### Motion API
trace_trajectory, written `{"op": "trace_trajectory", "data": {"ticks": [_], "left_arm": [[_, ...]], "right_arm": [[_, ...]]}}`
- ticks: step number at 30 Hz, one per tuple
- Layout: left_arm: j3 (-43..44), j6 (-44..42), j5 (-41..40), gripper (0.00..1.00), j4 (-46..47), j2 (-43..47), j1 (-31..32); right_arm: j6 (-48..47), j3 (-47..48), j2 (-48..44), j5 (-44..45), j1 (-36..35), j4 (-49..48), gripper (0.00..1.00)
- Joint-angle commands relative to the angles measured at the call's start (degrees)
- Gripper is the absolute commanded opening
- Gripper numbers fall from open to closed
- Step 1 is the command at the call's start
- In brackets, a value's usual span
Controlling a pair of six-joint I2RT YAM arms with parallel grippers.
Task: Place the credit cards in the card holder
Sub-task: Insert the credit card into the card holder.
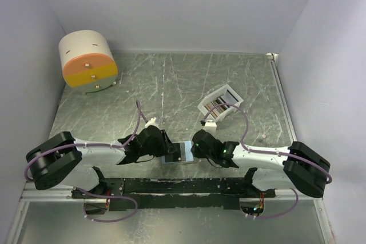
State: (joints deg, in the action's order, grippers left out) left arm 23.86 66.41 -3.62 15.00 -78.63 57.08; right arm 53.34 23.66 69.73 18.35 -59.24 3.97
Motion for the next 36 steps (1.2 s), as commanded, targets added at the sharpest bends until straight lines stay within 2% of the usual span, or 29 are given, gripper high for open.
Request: {"op": "trace_trajectory", "data": {"ticks": [1,16,36], "left_arm": [[0.3,-1.5,-1.0,0.45,-1.8,0.4,0.8],[0.4,-1.3,1.7,0.43,4.5,-3.6,1.0],[3.3,-1.6,3.7,0.41,7.9,-7.9,2.2]], "right_arm": [[1.3,-1.9,-0.1,-2.0,-0.3,-0.1,0.18],[1.4,-2.2,-0.7,-2.1,-0.3,-0.1,0.17],[1.4,-2.3,-0.8,-2.0,-0.3,-0.2,0.16]]}}
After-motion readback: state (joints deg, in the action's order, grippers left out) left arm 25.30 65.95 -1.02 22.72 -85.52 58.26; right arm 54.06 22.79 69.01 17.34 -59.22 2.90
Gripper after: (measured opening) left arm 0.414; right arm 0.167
